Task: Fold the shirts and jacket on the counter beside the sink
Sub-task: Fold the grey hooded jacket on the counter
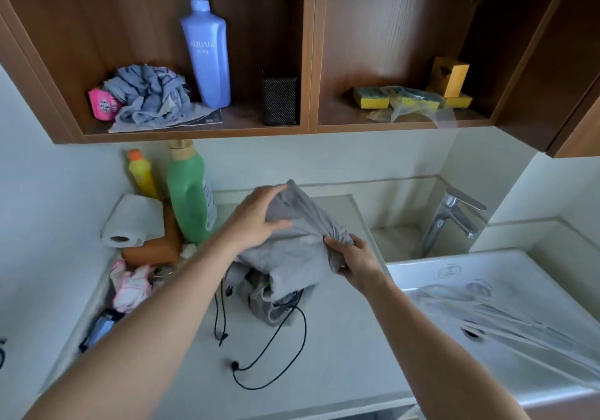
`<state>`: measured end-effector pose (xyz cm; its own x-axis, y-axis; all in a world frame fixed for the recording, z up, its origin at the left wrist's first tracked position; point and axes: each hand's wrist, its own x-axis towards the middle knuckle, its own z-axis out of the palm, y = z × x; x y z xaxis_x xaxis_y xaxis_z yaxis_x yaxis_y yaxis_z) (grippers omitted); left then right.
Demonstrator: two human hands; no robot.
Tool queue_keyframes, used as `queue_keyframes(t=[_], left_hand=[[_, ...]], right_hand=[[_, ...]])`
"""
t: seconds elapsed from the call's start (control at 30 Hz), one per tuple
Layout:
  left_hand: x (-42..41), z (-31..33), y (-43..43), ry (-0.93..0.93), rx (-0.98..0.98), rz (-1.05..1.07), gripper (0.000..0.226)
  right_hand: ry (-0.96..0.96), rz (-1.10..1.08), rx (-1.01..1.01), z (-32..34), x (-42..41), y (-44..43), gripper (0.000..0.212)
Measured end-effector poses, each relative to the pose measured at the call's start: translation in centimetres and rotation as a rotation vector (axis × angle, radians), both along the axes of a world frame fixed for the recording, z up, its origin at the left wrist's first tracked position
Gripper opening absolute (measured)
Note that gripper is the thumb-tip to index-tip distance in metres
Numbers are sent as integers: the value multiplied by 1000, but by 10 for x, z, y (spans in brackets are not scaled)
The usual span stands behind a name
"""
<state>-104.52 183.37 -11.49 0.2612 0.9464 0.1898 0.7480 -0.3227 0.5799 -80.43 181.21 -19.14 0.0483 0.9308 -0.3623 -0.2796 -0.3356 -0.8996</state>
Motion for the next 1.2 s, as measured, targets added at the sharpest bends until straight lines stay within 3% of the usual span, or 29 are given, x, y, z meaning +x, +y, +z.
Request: queue_keyframes(t=[0.1, 0.2, 0.33, 0.63, 0.77, 0.87, 1.0, 1.13, 1.2], left_hand=[[16, -71, -19, 170, -260, -95, 70], [19, -128, -32, 227, -399, -96, 55], [23, -148, -26, 308, -408, -117, 57], [28, -167, -27, 408, -359, -125, 63], [30, -171, -27, 428, -361, -117, 65], [26, -173, -28, 395, -392, -107, 65], [23, -177, -31, 362, -406, -91, 63], [29, -178, -30, 403, -457, -70, 67], [32, -179, -32, 419, -457, -63, 68]], right_hand=[[66, -177, -214, -55, 11, -6, 37], [190, -276, -258, -83, 22, -18, 42], [278, -136, -291, -90, 19, -36, 34], [191, 352, -408, -69, -22, -74, 32], [290, 158, -341, -74, -71, -89, 31], [198, 154, -356, -75, -80, -92, 31], [-15, 424, -445, -48, -36, -76, 9], [-331, 688, -351, -8, 9, -57, 8], [-409, 718, -249, 13, 19, -45, 14]])
